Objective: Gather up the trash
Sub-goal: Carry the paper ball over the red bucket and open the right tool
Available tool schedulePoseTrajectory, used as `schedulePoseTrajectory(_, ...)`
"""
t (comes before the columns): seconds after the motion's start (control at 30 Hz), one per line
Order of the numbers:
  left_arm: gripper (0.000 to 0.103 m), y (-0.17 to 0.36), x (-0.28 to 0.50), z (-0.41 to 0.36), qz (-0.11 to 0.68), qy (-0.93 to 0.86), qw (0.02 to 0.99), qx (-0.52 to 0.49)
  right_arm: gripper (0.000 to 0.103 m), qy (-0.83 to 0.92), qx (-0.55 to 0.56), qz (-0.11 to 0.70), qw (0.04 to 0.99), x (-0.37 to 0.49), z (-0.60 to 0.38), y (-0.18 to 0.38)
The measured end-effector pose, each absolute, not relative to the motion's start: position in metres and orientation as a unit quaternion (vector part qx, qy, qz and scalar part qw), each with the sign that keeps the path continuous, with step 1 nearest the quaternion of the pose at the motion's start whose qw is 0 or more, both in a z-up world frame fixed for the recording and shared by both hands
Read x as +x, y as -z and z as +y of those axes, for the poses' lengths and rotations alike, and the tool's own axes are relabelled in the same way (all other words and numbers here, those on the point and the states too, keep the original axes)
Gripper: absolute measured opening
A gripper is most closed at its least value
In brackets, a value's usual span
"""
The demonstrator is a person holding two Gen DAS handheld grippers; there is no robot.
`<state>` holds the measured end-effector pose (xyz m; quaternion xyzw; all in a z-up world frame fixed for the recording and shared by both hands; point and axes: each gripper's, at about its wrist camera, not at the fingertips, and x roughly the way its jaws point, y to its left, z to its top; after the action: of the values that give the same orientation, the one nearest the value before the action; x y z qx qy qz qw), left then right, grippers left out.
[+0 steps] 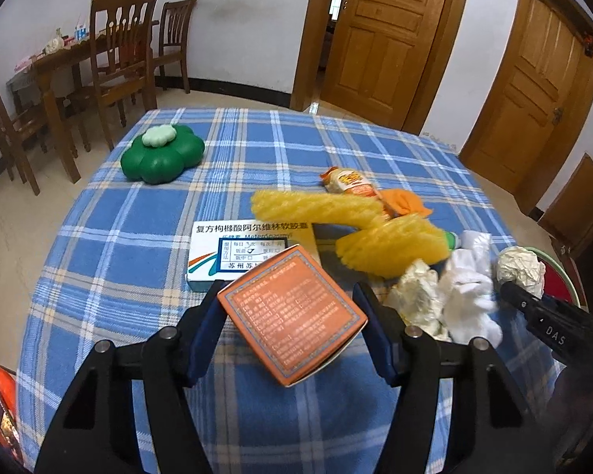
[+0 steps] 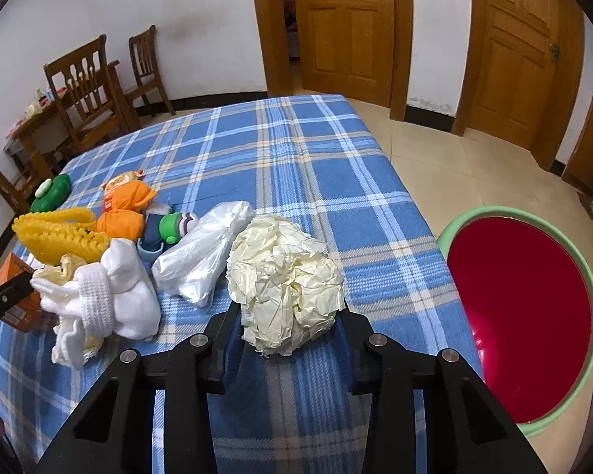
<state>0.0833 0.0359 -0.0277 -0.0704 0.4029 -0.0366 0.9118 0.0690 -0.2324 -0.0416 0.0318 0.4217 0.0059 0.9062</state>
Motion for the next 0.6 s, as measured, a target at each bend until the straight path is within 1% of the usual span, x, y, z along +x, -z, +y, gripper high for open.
schedulePoseTrajectory(0.6, 0.065, -0.017, 0.042, 0.000, 0.359, 0.083, 0.929, -0.040, 0.040, 0.006, 0.026, 0.360, 0.933, 0.013, -0.230, -0.002)
